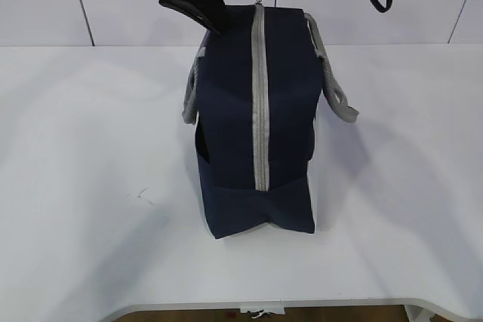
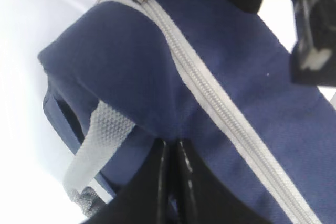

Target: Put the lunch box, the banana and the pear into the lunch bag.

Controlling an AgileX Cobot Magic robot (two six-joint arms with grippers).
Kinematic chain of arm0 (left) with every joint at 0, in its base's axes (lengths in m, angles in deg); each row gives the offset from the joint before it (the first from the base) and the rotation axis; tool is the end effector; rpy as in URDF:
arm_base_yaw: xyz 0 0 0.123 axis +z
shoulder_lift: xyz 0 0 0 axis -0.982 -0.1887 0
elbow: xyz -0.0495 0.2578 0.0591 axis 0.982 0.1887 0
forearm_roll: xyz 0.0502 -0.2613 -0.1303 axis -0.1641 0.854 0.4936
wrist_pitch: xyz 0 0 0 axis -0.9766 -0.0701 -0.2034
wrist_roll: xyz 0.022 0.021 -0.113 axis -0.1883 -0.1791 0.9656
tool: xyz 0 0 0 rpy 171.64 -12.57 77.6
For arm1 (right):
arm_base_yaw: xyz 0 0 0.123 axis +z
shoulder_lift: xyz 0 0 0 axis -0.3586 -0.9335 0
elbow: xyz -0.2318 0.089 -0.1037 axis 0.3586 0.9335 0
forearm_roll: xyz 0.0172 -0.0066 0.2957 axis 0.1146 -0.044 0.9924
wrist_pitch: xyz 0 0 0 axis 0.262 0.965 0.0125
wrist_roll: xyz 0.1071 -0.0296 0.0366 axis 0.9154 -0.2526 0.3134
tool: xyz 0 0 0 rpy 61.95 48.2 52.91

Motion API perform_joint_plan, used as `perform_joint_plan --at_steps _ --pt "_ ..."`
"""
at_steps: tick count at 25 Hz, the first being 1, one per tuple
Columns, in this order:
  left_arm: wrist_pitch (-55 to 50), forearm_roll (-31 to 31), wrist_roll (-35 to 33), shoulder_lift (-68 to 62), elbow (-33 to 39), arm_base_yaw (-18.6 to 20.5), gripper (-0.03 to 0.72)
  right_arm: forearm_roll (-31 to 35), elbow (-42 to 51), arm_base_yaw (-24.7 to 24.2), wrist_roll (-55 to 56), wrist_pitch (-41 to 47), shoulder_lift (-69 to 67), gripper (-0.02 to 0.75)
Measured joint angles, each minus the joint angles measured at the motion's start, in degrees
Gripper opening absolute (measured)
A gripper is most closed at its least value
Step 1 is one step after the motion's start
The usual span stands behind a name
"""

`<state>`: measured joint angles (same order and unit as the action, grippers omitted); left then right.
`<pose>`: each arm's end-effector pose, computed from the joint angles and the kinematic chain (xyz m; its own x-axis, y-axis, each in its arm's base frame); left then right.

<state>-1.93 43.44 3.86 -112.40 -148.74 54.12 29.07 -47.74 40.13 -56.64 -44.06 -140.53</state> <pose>0.4253 -0.2593 0.3050 -0.7561 0.4208 -0.5013 0.6297 0.6767 -0.3816 0.4857 0.1933 0.2760 -0.5355 0.0661 -0.8419 -0.3719 0.8766 0.3054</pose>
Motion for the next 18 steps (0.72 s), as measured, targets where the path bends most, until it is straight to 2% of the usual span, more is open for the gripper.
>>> perform_joint_plan --at_steps 8,18 --pt "-0.14 -0.22 0.0 2.54 0.0 -0.19 -0.006 -0.11 -0.4 -1.95 0.21 1.56 0.11 0.001" --pt "-0.14 -0.59 -0.03 3.78 0.0 -4.26 -0.006 -0.01 -0.4 -4.54 1.28 5.22 0.11 0.001"
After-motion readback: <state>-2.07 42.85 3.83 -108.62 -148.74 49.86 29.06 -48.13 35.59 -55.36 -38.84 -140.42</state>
